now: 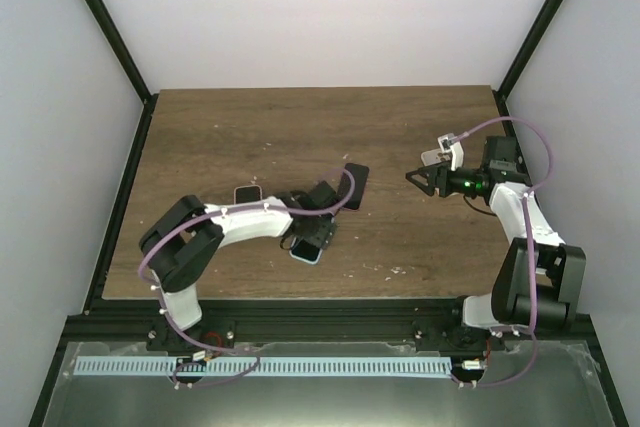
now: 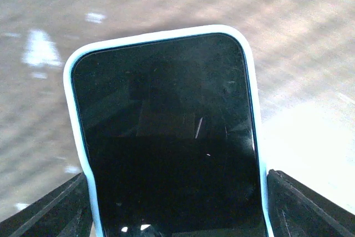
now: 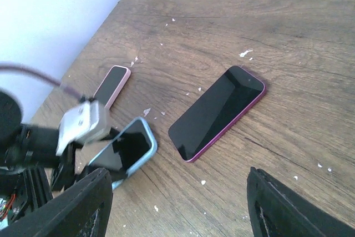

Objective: Take the phone out of the phone case
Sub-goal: Place the phone at the center of the board, then pick up the phone at the center of the board.

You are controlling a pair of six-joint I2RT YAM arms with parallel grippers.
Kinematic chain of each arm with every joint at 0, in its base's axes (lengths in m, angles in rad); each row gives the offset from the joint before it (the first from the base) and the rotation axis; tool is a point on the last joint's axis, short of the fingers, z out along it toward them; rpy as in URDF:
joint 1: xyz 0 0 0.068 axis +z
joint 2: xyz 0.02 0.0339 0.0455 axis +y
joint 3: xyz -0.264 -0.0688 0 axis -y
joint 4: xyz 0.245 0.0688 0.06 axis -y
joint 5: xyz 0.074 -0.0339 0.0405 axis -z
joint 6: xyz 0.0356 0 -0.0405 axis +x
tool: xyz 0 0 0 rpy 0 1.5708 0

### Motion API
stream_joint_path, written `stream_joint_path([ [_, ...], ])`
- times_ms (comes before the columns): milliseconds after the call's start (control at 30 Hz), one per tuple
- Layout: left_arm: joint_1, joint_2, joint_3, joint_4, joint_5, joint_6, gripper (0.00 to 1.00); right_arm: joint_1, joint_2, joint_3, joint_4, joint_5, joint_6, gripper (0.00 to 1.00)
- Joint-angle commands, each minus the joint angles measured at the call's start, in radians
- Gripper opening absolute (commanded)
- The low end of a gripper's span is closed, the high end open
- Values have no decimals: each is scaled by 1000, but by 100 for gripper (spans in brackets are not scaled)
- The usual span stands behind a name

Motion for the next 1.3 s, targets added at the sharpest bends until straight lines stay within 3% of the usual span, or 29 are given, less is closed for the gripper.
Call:
stream_joint_path([
  [0, -141, -43, -98, 150, 106, 192, 76, 5, 10, 24, -12, -31, -17, 68],
  [133, -247, -23, -71, 205, 121, 314, 81, 3, 7, 23, -21, -33, -22, 68],
  [300, -252, -29, -10, 150, 62, 350, 94, 5, 10, 68, -96, 9, -128, 68],
  [467, -241, -245, -106, 202, -6, 336, 100, 7, 67, 219, -352, 48, -510, 67],
  [533, -222, -336, -135, 192, -29, 307, 100, 17, 98, 293, -503, 58, -694, 71],
  [600, -180, -424, -149, 151, -52, 255, 100, 53, 108, 335, -575, 99, -843, 82],
  [767, -5, -566, -164, 14, -48, 106, 100, 304, 108, 347, -564, 341, -990, 84],
  [867, 88, -630, -186, -20, -80, 27, 100, 436, 88, 379, -578, 360, -1081, 83],
  [933, 124, -665, -204, -41, -145, -36, 100, 544, 72, 364, -578, 412, -1172, 83],
  [1067, 178, -714, -244, -62, -156, -90, 100, 769, 95, 286, -488, 640, -1195, 83],
  [1267, 190, -765, -282, -81, -165, -87, 100, 932, 192, 226, -429, 795, -1149, 85],
])
